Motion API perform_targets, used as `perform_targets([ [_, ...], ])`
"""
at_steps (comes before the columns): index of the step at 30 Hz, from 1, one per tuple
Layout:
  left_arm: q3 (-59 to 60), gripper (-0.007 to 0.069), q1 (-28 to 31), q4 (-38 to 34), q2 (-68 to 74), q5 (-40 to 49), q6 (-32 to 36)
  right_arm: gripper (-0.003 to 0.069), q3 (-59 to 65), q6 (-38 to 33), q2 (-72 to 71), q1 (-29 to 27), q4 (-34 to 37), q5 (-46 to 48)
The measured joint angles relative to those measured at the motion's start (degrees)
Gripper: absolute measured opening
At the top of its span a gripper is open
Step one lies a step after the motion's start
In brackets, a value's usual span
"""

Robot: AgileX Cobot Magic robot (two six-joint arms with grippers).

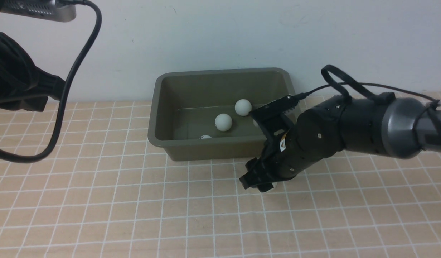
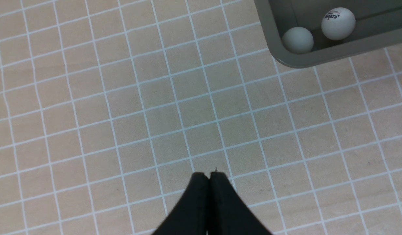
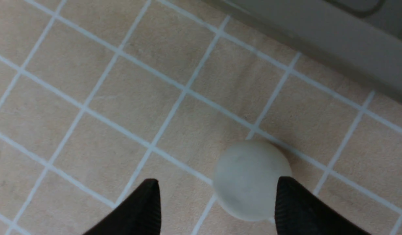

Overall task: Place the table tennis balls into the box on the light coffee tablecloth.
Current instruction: 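Reach for and grasp a ping pong ball on the table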

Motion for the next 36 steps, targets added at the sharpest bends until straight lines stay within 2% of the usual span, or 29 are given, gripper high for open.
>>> perform_targets([
  [6,0.0,-0.0069,0.0,0.0,0.0,0.87,0.0,0.0431,-0.01,5.67,0.24,0.0,-6.68,-0.29],
  [20,0.0,-0.0069,0.0,0.0,0.0,1.15,0.0,0.0429,-0.06,6.46,4.52,0.0,-7.12,-2.69],
  [24,0.0,-0.0069,0.0,0.0,0.0,1.15,0.0,0.0391,-0.06,6.46,5.02,0.0,-8.4,-2.74],
  [25,0.0,-0.0069,0.0,0.0,0.0,1.15,0.0,0.0352,-0.13,6.46,4.81,0.0,-9.89,-2.5],
  [28,0.0,-0.0069,0.0,0.0,0.0,1.15,0.0,0.0352,-0.36,6.46,3.59,0.0,-12.2,0.46],
  [32,0.0,-0.0069,0.0,0.0,0.0,1.15,0.0,0.0353,-0.6,6.17,-3.43,0.0,-19.47,13.3],
  [36,0.0,-0.0069,0.0,0.0,0.0,1.08,0.0,0.0353,-0.6,2.29,-11.07,0.0,-19.66,19.18],
])
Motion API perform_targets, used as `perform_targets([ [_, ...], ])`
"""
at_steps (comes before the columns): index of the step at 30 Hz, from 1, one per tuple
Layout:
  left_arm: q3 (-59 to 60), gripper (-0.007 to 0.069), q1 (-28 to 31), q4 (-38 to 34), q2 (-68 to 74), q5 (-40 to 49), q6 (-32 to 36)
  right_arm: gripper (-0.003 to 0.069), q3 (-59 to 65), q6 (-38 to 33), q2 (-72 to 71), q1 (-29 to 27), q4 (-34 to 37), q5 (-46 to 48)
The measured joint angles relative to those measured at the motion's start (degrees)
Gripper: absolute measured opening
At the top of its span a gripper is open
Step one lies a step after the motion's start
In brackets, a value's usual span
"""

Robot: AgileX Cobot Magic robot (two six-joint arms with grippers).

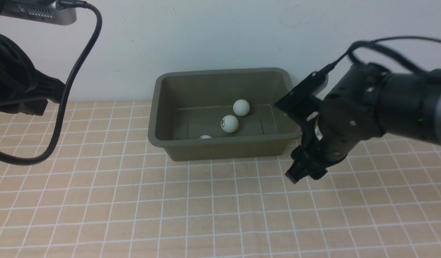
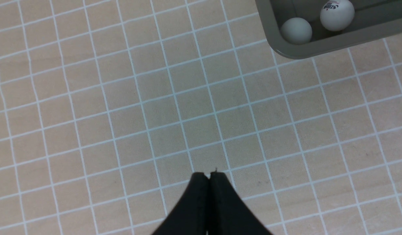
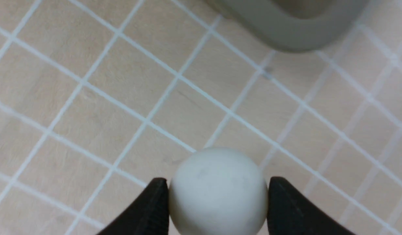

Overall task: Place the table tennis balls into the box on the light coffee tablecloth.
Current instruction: 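Release the ping pong ball into the bin and lift the gripper away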

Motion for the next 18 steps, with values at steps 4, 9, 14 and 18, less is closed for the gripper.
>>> perform_targets([
  [4,0.0,-0.0069,0.0,0.0,0.0,-0.79,0.0,0.0353,-0.19,-4.63,-5.27,0.0,4.82,-4.36],
  [9,0.0,-0.0069,0.0,0.0,0.0,-1.32,0.0,0.0353,-2.44,-6.6,-4.2,-0.12,8.78,-14.46],
  [14,0.0,-0.0069,0.0,0.0,0.0,-1.32,0.0,0.0353,-9.3,-6.81,4.24,-3.81,11.15,-18.53],
  [18,0.0,-0.0069,0.0,0.0,0.0,-1.32,0.0,0.0353,-14.48,-7.09,10.84,-7.36,13.91,-19.18],
])
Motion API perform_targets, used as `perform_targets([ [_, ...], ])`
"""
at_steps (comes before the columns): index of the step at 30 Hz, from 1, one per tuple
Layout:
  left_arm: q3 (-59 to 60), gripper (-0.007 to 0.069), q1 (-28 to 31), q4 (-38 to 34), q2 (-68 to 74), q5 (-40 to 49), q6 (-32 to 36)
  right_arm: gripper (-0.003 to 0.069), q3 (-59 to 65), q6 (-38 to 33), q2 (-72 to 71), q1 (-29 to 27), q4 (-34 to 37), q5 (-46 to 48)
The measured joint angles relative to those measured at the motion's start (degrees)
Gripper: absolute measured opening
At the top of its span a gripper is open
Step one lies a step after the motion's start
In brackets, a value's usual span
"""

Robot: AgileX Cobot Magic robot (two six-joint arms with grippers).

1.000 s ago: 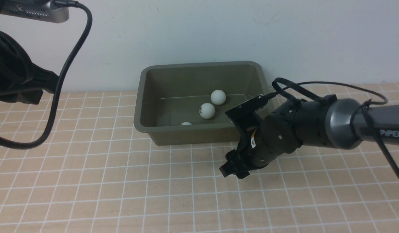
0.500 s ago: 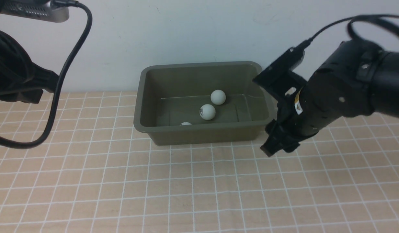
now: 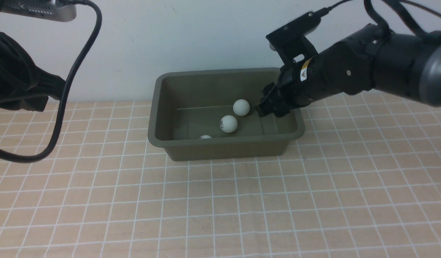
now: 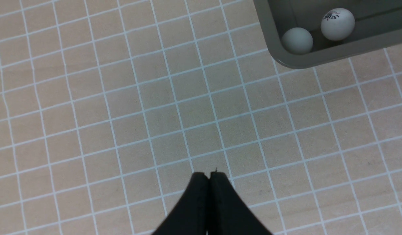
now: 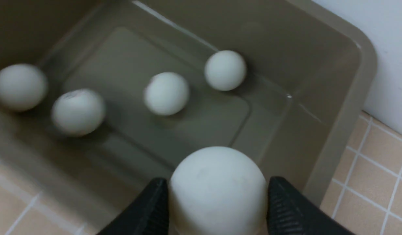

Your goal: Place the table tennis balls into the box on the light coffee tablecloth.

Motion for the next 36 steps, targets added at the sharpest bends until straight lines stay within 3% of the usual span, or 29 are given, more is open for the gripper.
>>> perform_targets([
  [5,0.0,-0.0069,0.0,0.0,0.0,0.0,0.0,0.0353,-6.6,-3.55,5.73,-3.78,7.44,3.24],
  [11,0.0,-0.0069,0.0,0.0,0.0,0.0,0.0,0.0358,-10.24,-14.93,7.59,-5.28,20.49,7.94],
  [14,0.0,-0.0069,0.0,0.0,0.0,0.0,0.0,0.0395,-10.99,-17.2,7.59,-5.28,22.08,8.51],
  [18,0.0,-0.0069,0.0,-0.36,0.0,0.0,0.0,0.0451,-12.64,-17.76,7.48,-5.28,20.75,10.03],
  [25,0.0,-0.0069,0.0,-0.75,0.0,-0.56,0.0,0.0437,-18.52,-16.81,2.61,-5.28,14.49,16.63],
  [31,0.01,-0.0069,0.0,-2.35,0.0,-5.23,0.0,0.0364,-20.15,-12.83,-9.57,-7.34,7.63,16.98],
  [36,0.01,-0.0069,0.0,-2.78,0.0,-7.85,0.3,0.0244,-20.22,-12.32,-19.33,-10.44,6.07,18.56],
])
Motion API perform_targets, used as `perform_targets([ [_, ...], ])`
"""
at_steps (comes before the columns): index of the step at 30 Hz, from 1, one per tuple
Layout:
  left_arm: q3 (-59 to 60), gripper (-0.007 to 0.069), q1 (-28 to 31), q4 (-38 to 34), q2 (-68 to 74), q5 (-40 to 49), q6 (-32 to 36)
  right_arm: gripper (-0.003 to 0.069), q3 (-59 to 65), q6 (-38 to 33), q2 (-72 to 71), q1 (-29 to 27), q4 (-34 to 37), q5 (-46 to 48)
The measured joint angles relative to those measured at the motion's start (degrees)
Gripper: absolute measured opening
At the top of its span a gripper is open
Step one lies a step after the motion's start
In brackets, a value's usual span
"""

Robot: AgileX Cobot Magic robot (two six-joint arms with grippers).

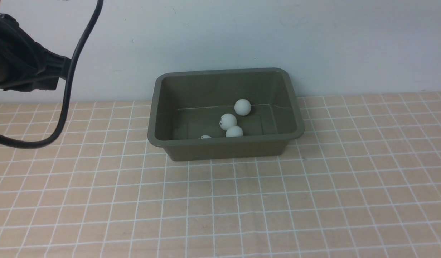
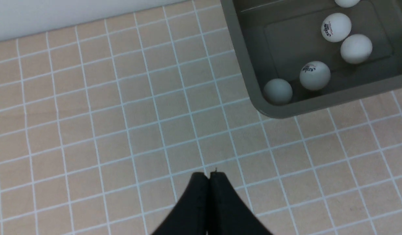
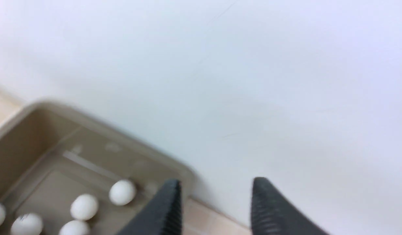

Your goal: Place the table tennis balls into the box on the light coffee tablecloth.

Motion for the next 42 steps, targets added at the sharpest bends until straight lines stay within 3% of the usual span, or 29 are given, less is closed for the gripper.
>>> perform_targets([
  [4,0.0,-0.0069,0.0,-0.07,0.0,-1.73,0.18,0.0071,0.0,0.0,-7.89,-1.66,-0.73,5.1],
  [8,0.0,-0.0069,0.0,-0.85,0.0,-2.74,0.18,-0.0008,0.03,-0.13,-13.89,-1.95,-0.73,10.4],
  [14,0.0,-0.0069,0.0,-1.63,0.0,-2.74,0.7,-0.0018,7.55,-2.17,-21.76,-1.95,-0.73,11.36],
  [17,0.0,-0.0069,0.0,-1.69,0.0,-2.74,1.04,-0.0017,18.55,-2.85,-28.58,-1.95,-0.73,8.02],
  [26,0.0,-0.0069,0.0,-1.69,0.0,-2.74,1.22,-0.0018,58.0,0.0,-53.59,-1.95,-0.73,-20.25],
  [30,0.0,-0.0069,0.0,-1.75,0.0,-2.74,1.22,-0.0018,69.89,2.88,-59.41,-1.95,-0.73,-26.01],
  [42,0.0,-0.0069,0.0,-1.82,0.0,-2.85,2.79,-0.0018,85.36,4.49,-63.86,-1.95,-0.73,-31.96],
])
